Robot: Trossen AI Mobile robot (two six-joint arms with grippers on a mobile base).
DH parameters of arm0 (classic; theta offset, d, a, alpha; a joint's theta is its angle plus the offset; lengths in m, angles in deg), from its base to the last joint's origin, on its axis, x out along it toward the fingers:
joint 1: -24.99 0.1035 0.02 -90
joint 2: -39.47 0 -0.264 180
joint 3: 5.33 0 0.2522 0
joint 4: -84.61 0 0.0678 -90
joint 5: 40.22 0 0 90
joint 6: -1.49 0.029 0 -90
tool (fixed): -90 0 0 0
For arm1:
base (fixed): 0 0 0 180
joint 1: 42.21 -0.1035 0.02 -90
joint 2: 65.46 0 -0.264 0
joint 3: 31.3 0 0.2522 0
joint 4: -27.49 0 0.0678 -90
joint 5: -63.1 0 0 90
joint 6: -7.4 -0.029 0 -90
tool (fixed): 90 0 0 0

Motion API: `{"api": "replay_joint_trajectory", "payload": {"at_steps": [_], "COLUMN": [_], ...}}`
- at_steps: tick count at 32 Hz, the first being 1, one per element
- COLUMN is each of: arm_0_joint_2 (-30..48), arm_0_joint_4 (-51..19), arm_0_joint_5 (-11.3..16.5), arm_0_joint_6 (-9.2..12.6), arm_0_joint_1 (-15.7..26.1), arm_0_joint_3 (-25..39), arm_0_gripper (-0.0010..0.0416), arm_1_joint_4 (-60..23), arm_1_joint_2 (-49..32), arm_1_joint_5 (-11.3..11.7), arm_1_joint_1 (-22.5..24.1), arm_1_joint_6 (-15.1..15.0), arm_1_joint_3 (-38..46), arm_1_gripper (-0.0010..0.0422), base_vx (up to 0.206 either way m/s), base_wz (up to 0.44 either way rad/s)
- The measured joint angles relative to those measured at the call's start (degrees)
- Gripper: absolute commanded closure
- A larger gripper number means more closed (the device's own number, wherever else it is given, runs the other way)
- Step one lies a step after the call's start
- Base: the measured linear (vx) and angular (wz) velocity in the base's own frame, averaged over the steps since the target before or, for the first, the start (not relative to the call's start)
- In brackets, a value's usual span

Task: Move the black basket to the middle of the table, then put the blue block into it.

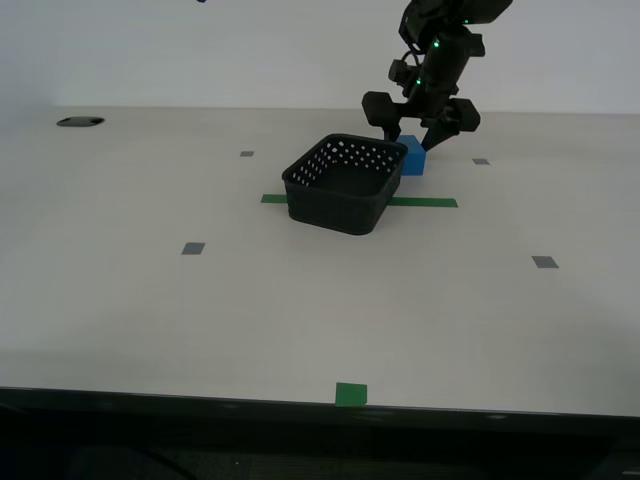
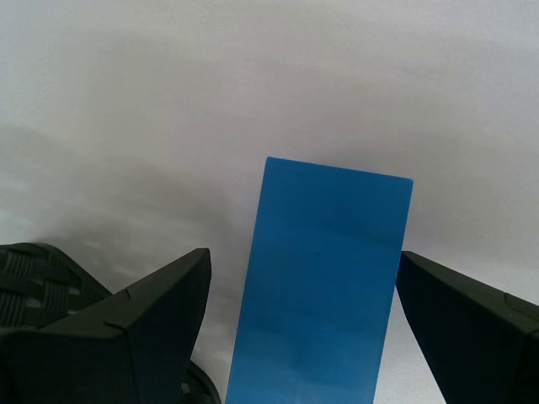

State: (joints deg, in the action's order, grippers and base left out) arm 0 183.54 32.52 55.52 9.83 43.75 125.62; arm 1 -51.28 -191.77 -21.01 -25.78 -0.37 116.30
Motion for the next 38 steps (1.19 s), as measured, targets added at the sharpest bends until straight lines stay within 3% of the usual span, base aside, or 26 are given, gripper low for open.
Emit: {"api": "replay_joint_trajectory", "payload": {"at_steps": [2, 6, 8, 10, 11, 16, 20, 21, 25, 27, 30, 36, 38], "arm_0_joint_2": [0.0, -0.1, -0.1, -0.1, -0.1, -0.1, -0.5, -0.4, -1.0, -0.1, -2.3, -10.0, -11.4], "arm_0_joint_4": [-0.3, -0.2, -0.2, 0.2, 0.2, 0.3, -0.8, -1.9, -6.1, -12.1, -13.9, -17.3, -18.0], "arm_0_joint_5": [-0.1, -1.4, -1.5, -1.5, -1.5, -1.5, -1.5, -1.5, -1.5, -1.5, -1.6, -1.5, -1.3], "arm_0_joint_6": [0.4, 1.5, 1.9, 2.0, 2.0, 1.9, 0.4, -0.8, -1.9, -3.3, -3.6, -7.0, -7.1], "arm_0_joint_1": [0.0, 0.0, 0.0, 0.0, 0.0, 0.0, 0.0, 0.0, 0.0, 0.0, 0.0, 0.8, 1.2], "arm_0_joint_3": [0.0, -0.4, -0.6, -0.7, -0.7, -0.7, 0.5, 2.6, 8.3, 16.2, 16.3, 11.4, 11.6], "arm_0_gripper": [0.0111, 0.0208, 0.0272, 0.0403, 0.0412, 0.0407, 0.0407, 0.0407, 0.0407, 0.0407, 0.0407, 0.0407, 0.0407], "arm_1_joint_4": [0.0, 0.0, 0.0, 0.0, 0.0, 0.0, 0.0, 0.1, 0.0, 0.2, 0.7, 2.7, 2.8], "arm_1_joint_2": [0.0, 0.0, 0.0, 0.0, 0.0, 0.0, 0.0, 0.0, 0.0, 0.0, 0.0, 0.0, 0.0], "arm_1_joint_5": [0.0, 0.0, 0.0, 0.0, 0.0, 0.0, 0.0, 0.0, 0.0, 0.0, 0.0, 0.1, 0.1], "arm_1_joint_1": [0.0, 0.0, 0.0, 0.0, 0.0, 0.0, 0.0, 0.0, 0.0, 0.0, 0.0, 0.0, 0.0], "arm_1_joint_6": [-0.1, -0.2, -0.2, -0.2, -0.2, -0.2, -0.2, -0.2, -0.2, -0.2, -0.2, -0.2, -0.2], "arm_1_joint_3": [0.0, 0.0, 0.0, 0.0, 0.0, 0.0, 0.0, 0.0, 0.0, 0.0, 0.0, 0.0, 0.0], "arm_1_gripper": [0.0413, 0.0412, 0.0412, 0.0412, 0.0412, 0.0412, 0.0412, 0.0412, 0.0412, 0.0412, 0.0412, 0.0412, 0.0412], "base_vx": [0.0, 0.0, 0.0, 0.0, 0.0, 0.0, 0.0, 0.0, 0.0, 0.0, 0.004, 0.0, 0.0], "base_wz": [0.0, 0.0, 0.0, 0.0, 0.0, 0.0, 0.0, 0.0, 0.0, 0.0, 0.001, 0.0, 0.0]}}
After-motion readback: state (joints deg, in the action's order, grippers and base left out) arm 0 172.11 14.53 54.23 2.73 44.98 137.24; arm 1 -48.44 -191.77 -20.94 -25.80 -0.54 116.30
